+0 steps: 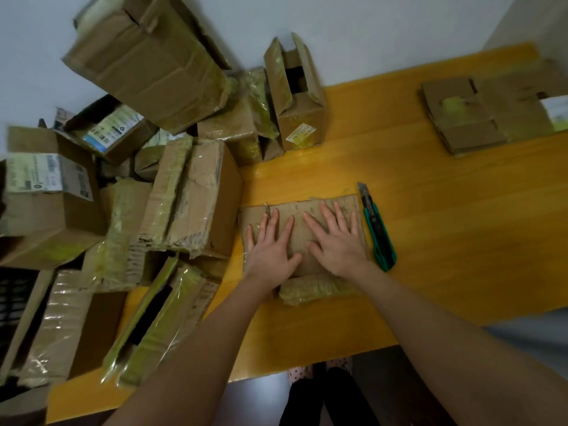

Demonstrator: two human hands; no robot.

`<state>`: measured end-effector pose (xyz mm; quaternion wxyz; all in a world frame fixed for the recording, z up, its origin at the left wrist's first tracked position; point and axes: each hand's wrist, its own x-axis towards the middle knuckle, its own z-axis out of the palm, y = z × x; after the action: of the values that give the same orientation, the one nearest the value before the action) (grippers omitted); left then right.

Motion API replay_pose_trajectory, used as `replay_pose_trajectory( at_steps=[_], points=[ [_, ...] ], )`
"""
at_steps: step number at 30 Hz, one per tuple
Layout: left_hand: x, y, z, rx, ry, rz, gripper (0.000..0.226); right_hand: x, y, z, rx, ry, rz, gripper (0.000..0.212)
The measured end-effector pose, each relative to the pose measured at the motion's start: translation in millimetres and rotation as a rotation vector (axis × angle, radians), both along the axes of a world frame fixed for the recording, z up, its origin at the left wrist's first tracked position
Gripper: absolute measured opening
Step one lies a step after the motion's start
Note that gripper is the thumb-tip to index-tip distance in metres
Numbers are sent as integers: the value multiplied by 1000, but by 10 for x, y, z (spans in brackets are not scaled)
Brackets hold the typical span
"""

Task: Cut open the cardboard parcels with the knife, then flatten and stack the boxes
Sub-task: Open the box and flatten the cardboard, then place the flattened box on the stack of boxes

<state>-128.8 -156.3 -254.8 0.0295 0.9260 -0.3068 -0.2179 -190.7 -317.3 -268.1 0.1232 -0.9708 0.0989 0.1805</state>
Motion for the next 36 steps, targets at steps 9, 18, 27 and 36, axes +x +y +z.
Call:
replay_pose_trajectory(
  at_steps=[9,18,27,36],
  points=[
    [-304,158,478,-64,205,543,71,-468,136,433,6,-104,-175,63],
    [-212,47,743,-508,398,1021,60,-628,159,580,114,122,-177,56],
    [136,-230,1649,-859,354,846,39,-492,-245,1147,404,-138,-794,87],
    [171,-916,1912,-1015,650,861,25,-512,-1132,1578,759,-303,-978,104]
  ],
)
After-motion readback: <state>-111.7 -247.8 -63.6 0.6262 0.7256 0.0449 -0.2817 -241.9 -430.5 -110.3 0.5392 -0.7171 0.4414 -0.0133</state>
